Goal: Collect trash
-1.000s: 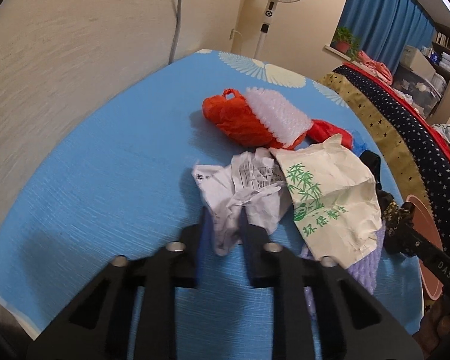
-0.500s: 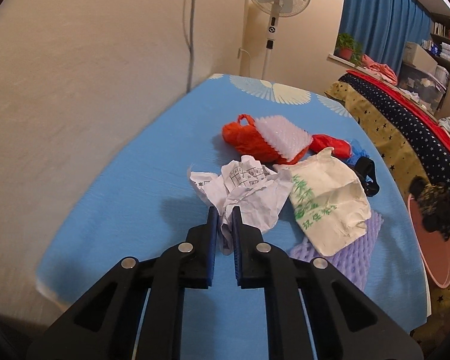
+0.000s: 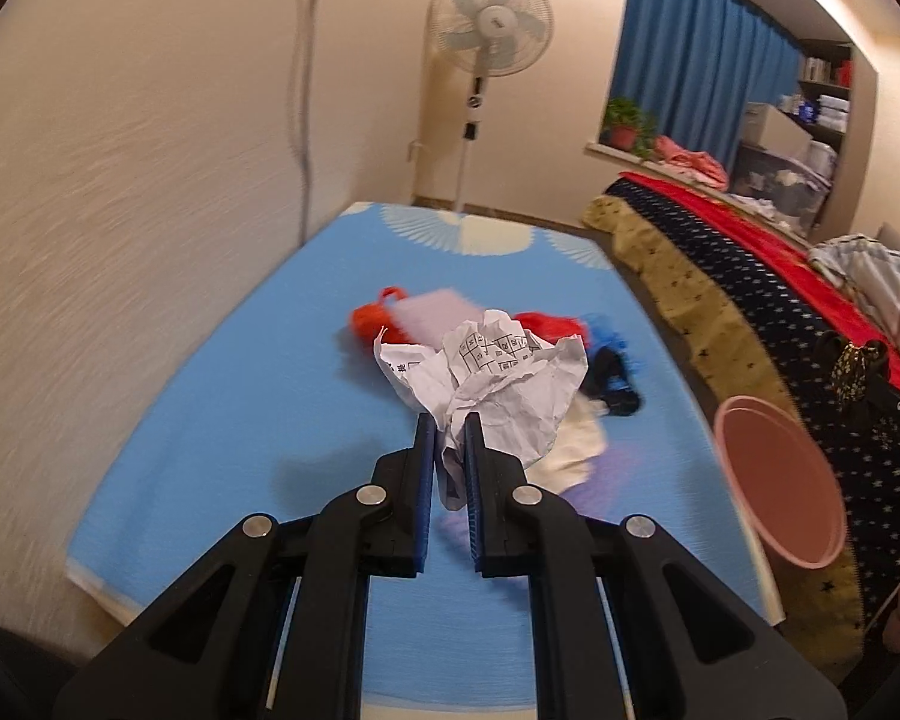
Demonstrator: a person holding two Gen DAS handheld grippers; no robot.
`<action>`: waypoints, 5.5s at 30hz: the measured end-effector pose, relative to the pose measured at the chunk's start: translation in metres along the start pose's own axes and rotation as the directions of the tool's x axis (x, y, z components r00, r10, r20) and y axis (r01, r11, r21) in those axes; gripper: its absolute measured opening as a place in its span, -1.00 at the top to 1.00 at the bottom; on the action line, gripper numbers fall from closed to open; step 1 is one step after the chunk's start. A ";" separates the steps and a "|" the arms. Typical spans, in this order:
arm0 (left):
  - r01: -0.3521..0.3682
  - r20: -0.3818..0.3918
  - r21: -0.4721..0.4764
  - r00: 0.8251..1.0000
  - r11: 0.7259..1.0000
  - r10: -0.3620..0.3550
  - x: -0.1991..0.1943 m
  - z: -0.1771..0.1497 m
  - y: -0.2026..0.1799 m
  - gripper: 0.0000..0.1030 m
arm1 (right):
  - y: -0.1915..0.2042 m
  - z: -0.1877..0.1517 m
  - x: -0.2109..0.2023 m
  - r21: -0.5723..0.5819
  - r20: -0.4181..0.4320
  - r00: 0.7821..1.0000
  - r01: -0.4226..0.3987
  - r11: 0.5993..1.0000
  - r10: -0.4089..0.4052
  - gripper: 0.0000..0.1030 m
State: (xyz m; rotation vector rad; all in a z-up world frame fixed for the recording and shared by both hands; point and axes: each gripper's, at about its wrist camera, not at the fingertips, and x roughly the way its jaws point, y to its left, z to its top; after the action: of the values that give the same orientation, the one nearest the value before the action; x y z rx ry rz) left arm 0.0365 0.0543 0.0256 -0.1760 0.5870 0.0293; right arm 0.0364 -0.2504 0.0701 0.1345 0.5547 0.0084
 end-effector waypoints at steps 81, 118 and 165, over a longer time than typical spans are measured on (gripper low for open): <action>0.395 -0.178 0.258 0.916 0.882 -0.358 0.074 -0.030 -0.260 0.18 | -0.131 0.023 0.029 0.086 -0.070 0.987 0.152 0.985 -0.146 0.26; 0.161 -0.079 -0.094 0.983 0.983 -0.168 0.103 -0.004 0.015 0.15 | 0.053 0.006 0.143 0.030 -0.140 0.956 -0.254 0.967 0.256 0.29; 0.404 0.032 -0.082 0.915 0.911 -0.402 0.034 0.006 0.006 0.97 | 0.034 0.019 0.071 -0.007 -0.113 0.948 -0.299 0.954 0.296 0.87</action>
State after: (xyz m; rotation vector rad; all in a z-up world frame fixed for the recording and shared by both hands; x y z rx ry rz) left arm 0.0681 0.0607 0.0107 -0.3797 0.5262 -0.3463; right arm 0.1083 -0.2163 0.0534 0.1947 0.6407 0.3186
